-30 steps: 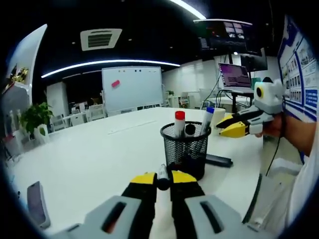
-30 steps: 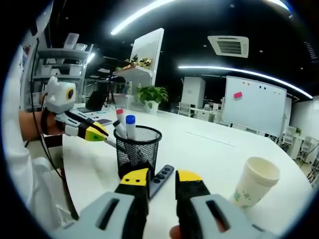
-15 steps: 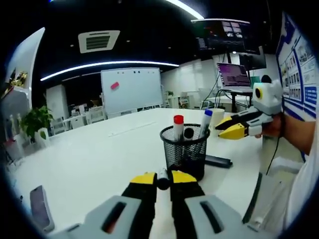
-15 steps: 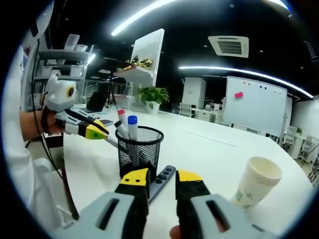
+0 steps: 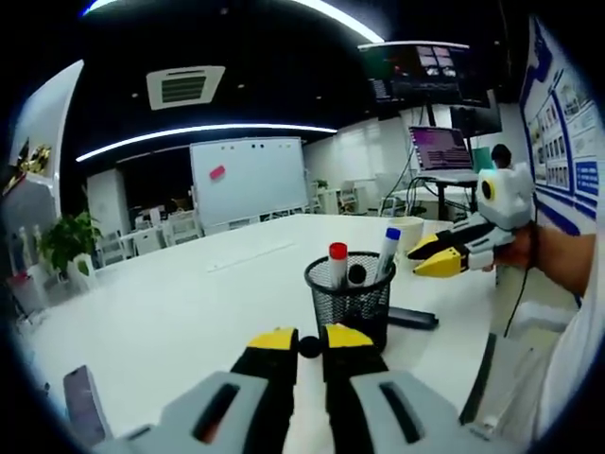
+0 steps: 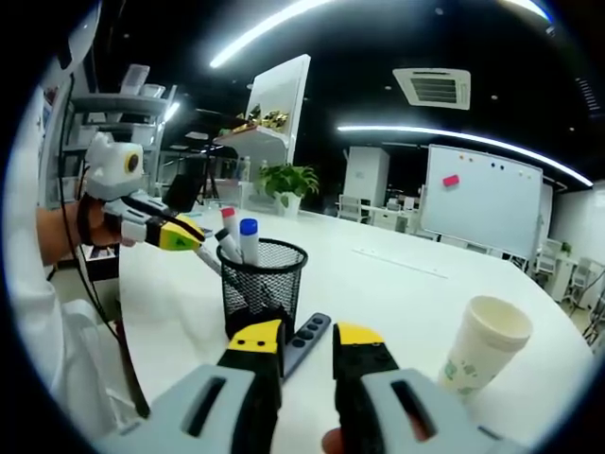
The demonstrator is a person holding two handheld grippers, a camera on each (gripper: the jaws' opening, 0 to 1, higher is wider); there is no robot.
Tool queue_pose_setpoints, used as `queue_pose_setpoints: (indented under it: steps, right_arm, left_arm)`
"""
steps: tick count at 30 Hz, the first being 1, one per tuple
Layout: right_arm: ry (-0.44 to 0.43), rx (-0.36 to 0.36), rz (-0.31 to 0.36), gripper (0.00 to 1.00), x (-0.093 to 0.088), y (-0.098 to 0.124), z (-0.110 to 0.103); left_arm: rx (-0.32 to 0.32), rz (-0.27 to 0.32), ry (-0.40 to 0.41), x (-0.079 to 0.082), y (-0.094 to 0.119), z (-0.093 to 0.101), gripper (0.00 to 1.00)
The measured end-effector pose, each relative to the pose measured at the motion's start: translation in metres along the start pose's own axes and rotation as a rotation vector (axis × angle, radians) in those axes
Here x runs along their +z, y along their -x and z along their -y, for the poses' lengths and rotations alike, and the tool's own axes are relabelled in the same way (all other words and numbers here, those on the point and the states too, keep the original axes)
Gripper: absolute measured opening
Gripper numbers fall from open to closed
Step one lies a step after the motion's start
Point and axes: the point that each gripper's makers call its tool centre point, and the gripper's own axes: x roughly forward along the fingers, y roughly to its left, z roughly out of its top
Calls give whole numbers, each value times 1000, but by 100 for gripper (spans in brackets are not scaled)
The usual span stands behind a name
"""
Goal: Place the scattered laser pointers and whiteboard markers into the pen holder and stack the scattered paper cups together
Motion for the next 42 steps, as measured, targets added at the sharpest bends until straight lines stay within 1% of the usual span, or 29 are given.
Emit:
queue_pose_setpoints:
  steps: [3, 5, 11, 20, 22, 27, 33, 39, 42]
  right_arm:
    - [-2, 0, -1, 20, -1, 0, 0]
    - [-1, 0, -2, 20, -1, 0, 0]
    - [-2, -2, -3, 20, -1, 0, 1]
    - [-2, -5, -3, 20, -1, 1, 1]
    - [-1, -4, -3, 20, -1, 1, 1]
    - [1, -4, -1, 20, 0, 2, 1]
    - [1, -1, -2, 20, 0, 0, -1]
    - [2, -2, -2, 20, 0, 0, -1]
    - [2, -5, 0, 20, 1, 1, 0]
  left_arm:
    - [3, 2, -3, -1, -1, -1, 11]
    - [4, 5, -1, 3, 0, 3, 11]
    - [5, 12, -6, 5, 1, 2, 11]
    - [2, 28, -13, 18, 4, 6, 11]
    - [1, 27, -14, 18, 4, 6, 11]
    - [0, 27, -6, 18, 7, 4, 11]
    - [10, 52, 4, 27, 9, 3, 11]
    - [13, 50, -1, 25, 8, -2, 11]
    - [11, 53, -4, 28, 8, 0, 11]
